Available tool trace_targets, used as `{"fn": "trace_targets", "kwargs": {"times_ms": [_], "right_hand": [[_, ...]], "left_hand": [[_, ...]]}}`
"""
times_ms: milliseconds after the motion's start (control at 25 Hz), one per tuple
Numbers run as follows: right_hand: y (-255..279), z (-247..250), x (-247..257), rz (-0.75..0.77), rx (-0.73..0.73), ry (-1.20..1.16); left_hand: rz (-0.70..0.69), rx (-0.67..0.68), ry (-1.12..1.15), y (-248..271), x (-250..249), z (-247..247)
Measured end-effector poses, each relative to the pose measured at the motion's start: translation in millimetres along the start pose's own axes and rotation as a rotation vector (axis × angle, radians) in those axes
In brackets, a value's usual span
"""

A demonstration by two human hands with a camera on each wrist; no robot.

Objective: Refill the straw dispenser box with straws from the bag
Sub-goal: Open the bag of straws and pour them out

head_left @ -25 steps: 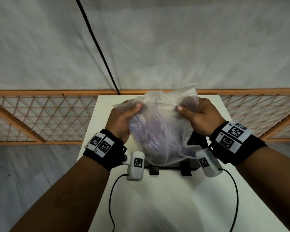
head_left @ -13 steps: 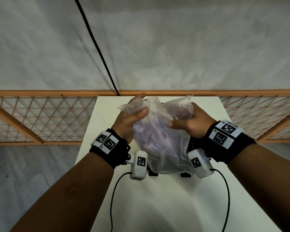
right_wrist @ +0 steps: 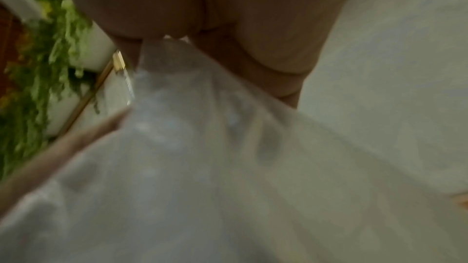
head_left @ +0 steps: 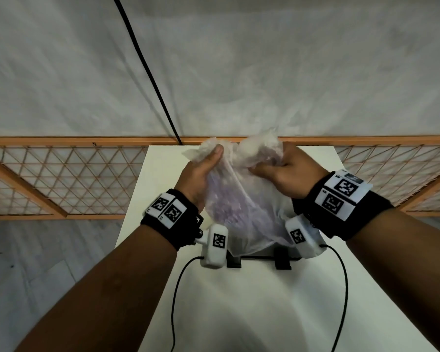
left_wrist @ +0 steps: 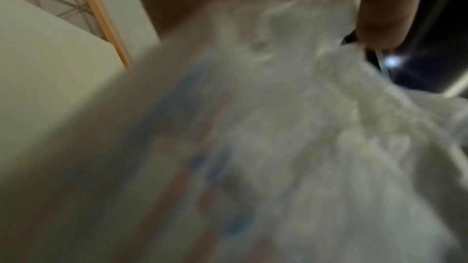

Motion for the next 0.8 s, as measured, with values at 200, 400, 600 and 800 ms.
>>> {"fn": "trace_targets", "kwargs": {"times_ms": [200, 400, 600, 800], "right_hand": [[-7.2, 10.7, 1.2, 0.017, -0.042, -0.041], [-1.7, 7.7, -0.2, 0.014, -0.068, -0.04], [1.0, 13.1, 7.1, 0.025, -0.078, -0.065], [3.6, 20.8, 16.8, 0.027, -0.114, -0.111]], "left_hand": [[0.049, 0.039, 0.179, 7.2, 11.3, 13.5], [0.124, -0.217, -0.151, 9.3, 30.2, 27.6], [0.121, -0.217, -0.07, 11.7, 31.7, 26.5], [0.074, -0.187, -0.05, 17.3, 17.8, 19.4]]}}
Point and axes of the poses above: each hand's wrist, its own y-axis away from the middle knuckle, its own z-axis out of the back of the hand, x = y × z, the point moved 4 cm from there along -y, towards the middle knuckle, and after that the axes turned 9 degrees about x, right-handed, at the moved point
